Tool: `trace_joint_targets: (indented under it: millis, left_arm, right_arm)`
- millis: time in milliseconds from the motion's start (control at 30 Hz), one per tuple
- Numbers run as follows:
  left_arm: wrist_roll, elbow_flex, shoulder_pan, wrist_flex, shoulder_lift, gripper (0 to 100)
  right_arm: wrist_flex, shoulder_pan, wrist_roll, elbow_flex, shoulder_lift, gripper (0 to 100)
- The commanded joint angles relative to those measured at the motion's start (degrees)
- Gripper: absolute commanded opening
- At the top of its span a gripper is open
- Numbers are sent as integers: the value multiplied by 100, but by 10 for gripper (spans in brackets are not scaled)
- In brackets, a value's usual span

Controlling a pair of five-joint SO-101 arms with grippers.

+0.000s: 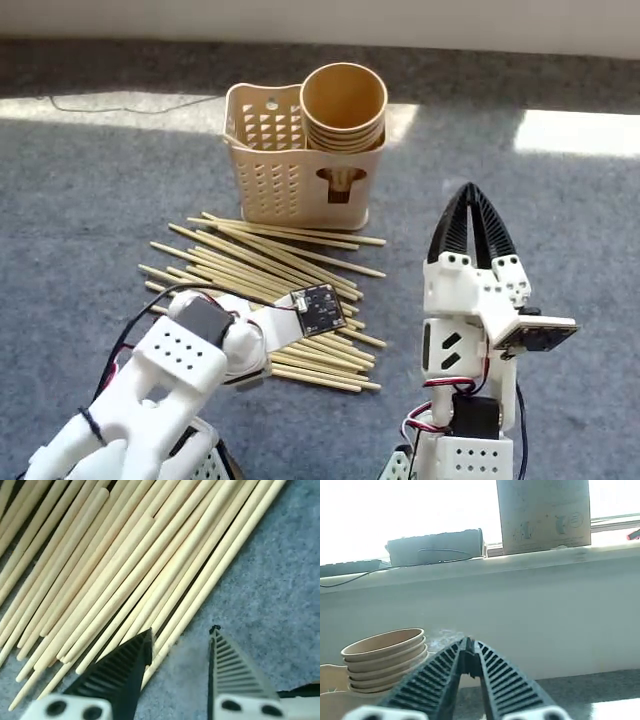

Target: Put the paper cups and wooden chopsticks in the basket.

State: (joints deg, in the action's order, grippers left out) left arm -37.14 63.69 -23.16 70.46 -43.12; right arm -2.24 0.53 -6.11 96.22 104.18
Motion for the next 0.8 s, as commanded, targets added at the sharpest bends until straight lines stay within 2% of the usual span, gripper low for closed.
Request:
trace_joint_targets:
  millis: [0,133,400,767]
  left_arm:
    - [-44,-4,-110,-396,418,188]
    - [-53,-31,-110,-615,866,188]
    - [-44,-22,-110,-1029,1596,126]
    - [-18,-57,-66,-756,1042,70]
  right_arm:
    - [13,-48,9,505,92,5]
    - [13,-40,9,514,92,6]
    - [13,-40,9,514,92,6]
    - [13,-40,9,514,92,6]
